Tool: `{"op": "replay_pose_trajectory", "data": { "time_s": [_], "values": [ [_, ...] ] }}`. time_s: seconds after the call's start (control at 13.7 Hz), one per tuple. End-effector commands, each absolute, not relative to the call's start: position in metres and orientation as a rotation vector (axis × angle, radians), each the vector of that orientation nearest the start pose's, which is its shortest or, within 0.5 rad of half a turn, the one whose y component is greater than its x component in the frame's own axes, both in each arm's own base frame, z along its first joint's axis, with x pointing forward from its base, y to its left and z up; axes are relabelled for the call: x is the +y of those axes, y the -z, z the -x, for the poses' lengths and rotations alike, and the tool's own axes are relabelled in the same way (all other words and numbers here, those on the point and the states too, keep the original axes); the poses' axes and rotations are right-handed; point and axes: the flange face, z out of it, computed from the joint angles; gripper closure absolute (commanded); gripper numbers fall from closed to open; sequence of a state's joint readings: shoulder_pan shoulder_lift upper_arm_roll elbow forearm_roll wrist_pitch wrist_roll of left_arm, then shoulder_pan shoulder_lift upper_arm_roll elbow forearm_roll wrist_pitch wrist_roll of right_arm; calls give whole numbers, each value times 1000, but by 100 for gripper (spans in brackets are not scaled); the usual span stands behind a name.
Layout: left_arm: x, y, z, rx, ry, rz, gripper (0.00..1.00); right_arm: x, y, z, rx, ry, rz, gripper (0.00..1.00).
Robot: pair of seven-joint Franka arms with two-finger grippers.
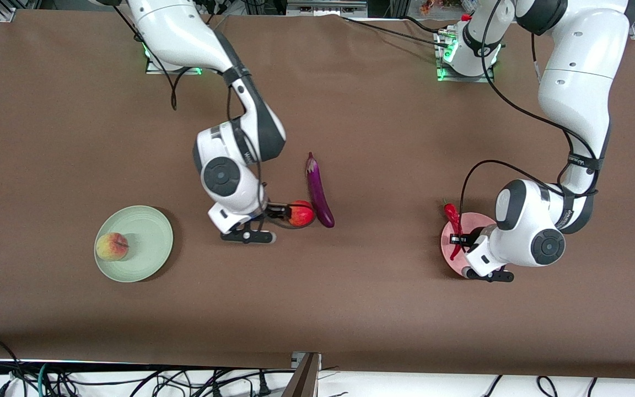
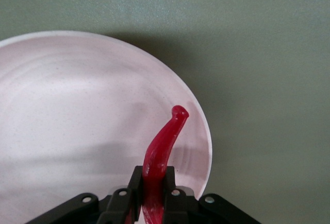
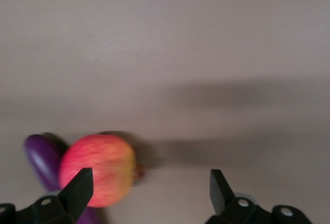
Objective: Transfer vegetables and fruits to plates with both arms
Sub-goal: 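Place the chili on the pink plate while the right gripper reaches the pomegranate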
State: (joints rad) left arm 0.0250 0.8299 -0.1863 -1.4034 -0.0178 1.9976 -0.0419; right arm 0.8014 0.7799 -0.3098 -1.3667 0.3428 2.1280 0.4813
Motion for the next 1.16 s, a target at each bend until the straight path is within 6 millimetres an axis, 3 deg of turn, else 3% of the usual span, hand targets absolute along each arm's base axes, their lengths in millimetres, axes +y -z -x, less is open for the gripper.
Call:
{"op": "replay_pose_trajectory", "data": {
  "time_s": [0.0,0.07,0.15,0.44,0.73,0.87,1.09],
  "values": [
    [-80,-196,-704,190,-369,3271,33,442,-262,-597,197,37,3039,0],
    [-78,-196,-706,204,-340,3277,9,447,-261,-594,209,52,3032,0],
    [-74,-196,-707,214,-328,3278,1,450,-256,-593,204,61,3032,0],
    [-77,-201,-708,226,-321,3289,1,463,-241,-582,165,60,3050,0],
    [-101,-217,-704,142,-366,3347,4,470,-233,-580,152,102,3038,0],
    [-121,-225,-699,74,-407,3337,4,468,-231,-581,154,104,3041,0],
    [-171,-235,-684,-132,-523,3328,0,468,-224,-582,147,124,3046,0]
  ]
}}
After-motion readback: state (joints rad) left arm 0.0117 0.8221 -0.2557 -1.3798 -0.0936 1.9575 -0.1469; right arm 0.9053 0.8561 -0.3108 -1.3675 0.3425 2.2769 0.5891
